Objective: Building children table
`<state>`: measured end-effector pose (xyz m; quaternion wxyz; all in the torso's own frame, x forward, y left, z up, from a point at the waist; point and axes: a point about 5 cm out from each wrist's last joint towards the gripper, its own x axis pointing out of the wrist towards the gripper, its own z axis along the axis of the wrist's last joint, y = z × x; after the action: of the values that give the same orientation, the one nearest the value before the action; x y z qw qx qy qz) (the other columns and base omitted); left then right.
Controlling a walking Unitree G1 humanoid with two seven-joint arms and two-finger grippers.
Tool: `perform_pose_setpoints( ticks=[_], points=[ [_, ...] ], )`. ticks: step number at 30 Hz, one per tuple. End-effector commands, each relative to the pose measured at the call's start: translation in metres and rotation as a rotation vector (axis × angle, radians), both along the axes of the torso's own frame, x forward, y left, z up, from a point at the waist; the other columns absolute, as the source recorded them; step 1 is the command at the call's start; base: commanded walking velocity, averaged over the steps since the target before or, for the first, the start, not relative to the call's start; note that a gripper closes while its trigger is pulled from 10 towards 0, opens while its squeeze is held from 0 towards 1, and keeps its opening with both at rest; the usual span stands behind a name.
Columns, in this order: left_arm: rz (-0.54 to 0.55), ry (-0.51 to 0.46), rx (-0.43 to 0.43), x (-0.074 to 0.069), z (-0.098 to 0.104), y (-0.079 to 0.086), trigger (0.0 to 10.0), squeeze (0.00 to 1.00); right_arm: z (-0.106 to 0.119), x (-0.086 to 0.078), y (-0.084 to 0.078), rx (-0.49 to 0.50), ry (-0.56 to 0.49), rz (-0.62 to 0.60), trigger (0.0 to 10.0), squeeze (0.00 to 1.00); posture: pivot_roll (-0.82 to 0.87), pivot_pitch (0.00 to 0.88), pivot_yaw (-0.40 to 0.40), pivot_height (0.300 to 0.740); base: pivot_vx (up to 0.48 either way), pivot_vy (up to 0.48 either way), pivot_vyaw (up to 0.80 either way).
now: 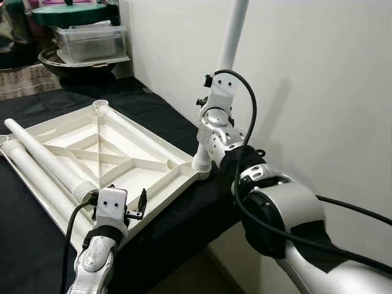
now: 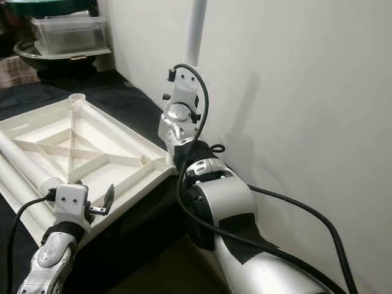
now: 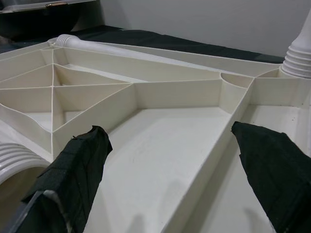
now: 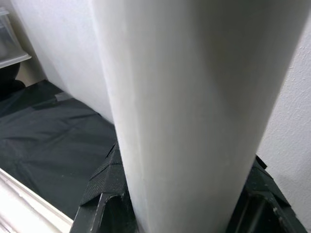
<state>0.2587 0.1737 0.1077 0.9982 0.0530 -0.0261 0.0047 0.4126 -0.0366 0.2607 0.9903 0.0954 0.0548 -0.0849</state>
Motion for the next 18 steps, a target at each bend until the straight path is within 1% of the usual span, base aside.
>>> perform_pose_setpoints(
  ticks=[1, 9, 10, 11, 12, 13, 14, 18],
  points=[
    [0.002, 0.018, 0.007, -0.001, -0.006, -0.002, 10.0, 0.0, -0.011, -0.005, 0.014, 0.061, 0.06, 0.047, 0.0, 0.0, 0.02, 0.0, -0.135, 0.74, 0.0, 0.0, 0.0],
    [0.008, 0.018, 0.003, 0.0, -0.006, -0.003, 10.0, 0.0, -0.008, -0.006, 0.021, 0.04, 0.053, 0.083, 0.0, 0.0, 0.03, 0.0, -0.138, 0.74, 0.0, 0.0, 0.0],
    [0.008, 0.018, 0.004, 0.0, -0.006, -0.003, 10.0, 0.0, -0.007, -0.006, 0.022, 0.04, 0.053, 0.088, 1.8, 0.0, 0.03, 0.0, -0.139, 0.74, 0.0, 0.0, 0.0],
    [0.009, 0.017, 0.004, 0.0, -0.006, -0.002, 10.0, 0.0, -0.007, -0.006, 0.023, 0.039, 0.052, 0.096, 4.1, 0.0, 0.03, 0.0, -0.139, 0.74, 0.0, 0.0, 0.0],
    [0.009, 0.017, 0.004, 0.0, -0.006, -0.002, 10.0, 0.0, -0.007, -0.006, 0.023, 0.039, 0.052, 0.096, 4.1, 0.0, 0.03, 0.0, -0.139, 0.74, 0.0, 0.0, 0.0],
    [0.009, 0.017, 0.004, 0.0, -0.006, -0.002, 10.0, 0.0, -0.006, -0.006, 0.024, 0.039, 0.052, 0.103, 6.5, 0.0, 0.03, 0.0, -0.139, 0.74, 0.0, 0.0, 0.0],
    [0.009, 0.017, 0.004, 0.0, -0.006, -0.002, 10.0, 0.0, -0.005, -0.006, 0.025, 0.036, 0.051, 0.11, 10.0, 0.0, 0.02, 0.0, -0.139, 0.74, 0.0, 0.0, 0.0],
    [0.009, 0.016, 0.004, 0.0, -0.006, -0.002, 10.0, 0.0, -0.003, -0.006, 0.025, 0.034, 0.047, 0.115, 10.0, 0.0, 0.02, 0.0, -0.138, 0.74, 0.0, 0.0, 0.0]
  ],
)
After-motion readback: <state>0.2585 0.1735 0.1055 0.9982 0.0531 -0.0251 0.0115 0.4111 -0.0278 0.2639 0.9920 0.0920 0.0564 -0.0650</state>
